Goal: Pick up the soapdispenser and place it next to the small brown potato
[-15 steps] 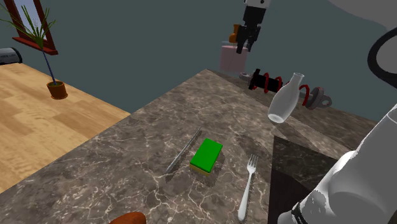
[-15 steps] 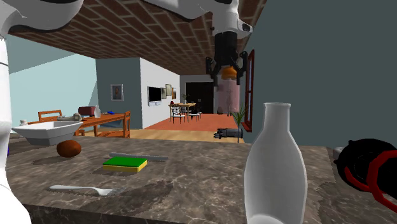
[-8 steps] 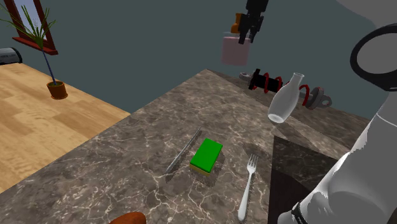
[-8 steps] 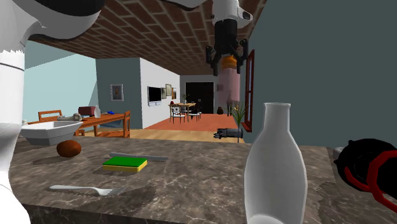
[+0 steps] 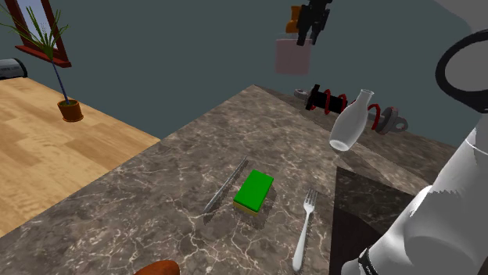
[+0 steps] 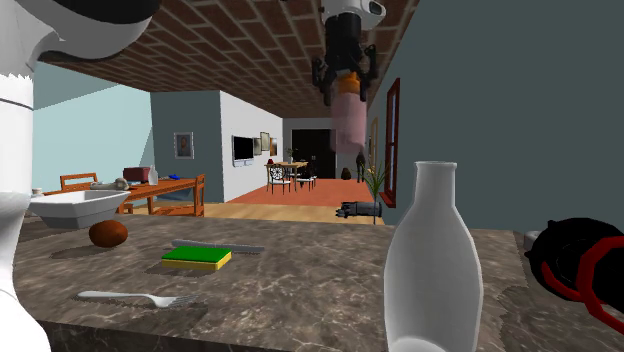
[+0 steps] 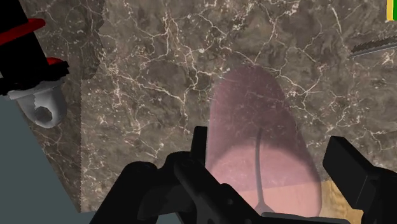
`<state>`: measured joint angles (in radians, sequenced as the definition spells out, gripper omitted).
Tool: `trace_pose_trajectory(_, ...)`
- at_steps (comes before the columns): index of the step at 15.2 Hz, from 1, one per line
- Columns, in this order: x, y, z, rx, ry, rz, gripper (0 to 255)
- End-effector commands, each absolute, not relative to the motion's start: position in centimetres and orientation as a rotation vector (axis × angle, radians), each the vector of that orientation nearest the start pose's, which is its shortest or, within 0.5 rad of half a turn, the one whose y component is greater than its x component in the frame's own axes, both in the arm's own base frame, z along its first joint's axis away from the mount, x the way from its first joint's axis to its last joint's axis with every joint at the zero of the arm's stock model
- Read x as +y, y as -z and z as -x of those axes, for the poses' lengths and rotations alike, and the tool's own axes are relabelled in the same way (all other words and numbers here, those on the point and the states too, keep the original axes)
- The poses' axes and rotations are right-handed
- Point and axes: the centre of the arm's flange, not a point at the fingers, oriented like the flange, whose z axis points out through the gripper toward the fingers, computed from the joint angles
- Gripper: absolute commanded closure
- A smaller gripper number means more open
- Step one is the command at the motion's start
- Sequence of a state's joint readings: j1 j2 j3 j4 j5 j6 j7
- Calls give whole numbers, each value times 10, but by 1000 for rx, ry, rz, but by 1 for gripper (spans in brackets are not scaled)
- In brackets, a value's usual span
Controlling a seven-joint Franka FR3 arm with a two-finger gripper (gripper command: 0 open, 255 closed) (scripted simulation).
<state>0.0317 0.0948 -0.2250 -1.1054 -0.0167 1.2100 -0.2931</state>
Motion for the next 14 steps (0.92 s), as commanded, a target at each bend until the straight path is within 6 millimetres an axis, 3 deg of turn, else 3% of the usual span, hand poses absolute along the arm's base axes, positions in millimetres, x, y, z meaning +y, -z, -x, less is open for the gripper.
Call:
trace_pose_trajectory(1,-72,-753,-507,-149,6,3177,255)
trace_pose_trajectory(14,68,-753,-408,-149,6,3177,255)
